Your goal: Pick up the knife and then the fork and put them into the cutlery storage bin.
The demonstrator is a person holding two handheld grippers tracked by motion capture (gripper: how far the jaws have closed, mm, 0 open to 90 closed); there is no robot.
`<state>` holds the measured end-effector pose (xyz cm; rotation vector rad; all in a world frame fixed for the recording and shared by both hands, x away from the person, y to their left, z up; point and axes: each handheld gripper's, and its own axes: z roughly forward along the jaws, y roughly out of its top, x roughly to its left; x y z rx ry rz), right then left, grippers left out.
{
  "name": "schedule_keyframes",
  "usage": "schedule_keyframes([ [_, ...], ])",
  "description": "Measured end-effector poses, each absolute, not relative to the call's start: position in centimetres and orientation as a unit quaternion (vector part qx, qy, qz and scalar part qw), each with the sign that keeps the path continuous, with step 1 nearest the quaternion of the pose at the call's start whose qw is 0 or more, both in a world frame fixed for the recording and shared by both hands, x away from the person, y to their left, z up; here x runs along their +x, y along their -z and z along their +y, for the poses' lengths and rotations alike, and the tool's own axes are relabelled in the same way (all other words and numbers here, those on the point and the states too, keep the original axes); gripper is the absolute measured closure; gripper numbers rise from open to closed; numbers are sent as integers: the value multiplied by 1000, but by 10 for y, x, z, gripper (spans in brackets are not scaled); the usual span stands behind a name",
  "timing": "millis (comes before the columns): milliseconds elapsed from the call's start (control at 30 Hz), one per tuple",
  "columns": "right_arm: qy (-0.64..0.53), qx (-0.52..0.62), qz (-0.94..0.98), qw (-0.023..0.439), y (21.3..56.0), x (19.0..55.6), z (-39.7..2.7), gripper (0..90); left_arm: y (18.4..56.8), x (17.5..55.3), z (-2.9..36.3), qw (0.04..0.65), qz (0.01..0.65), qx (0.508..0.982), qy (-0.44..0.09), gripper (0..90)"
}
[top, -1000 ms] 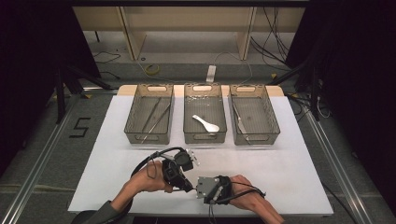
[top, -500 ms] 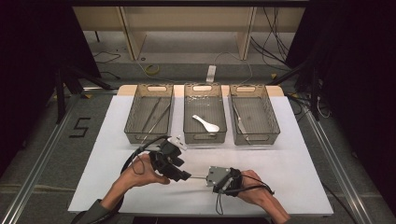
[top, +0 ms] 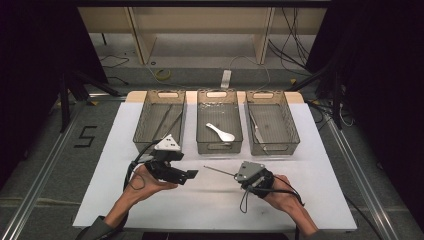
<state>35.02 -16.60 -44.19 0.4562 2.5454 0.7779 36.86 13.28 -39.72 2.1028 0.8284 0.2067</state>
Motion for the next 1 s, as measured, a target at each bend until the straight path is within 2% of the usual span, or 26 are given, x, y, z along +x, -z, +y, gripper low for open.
schedule_keyframes([
  [333,-303,225,900,218,434,361,-192,883,404,360,162,465,362,800,-113,165],
  [667,-326,276,876,223,415,372,-212,883,408,352,172,490,369,780,-127,154],
  [1000,-359,353,836,220,382,417,-236,883,408,348,181,499,373,770,-141,151],
])
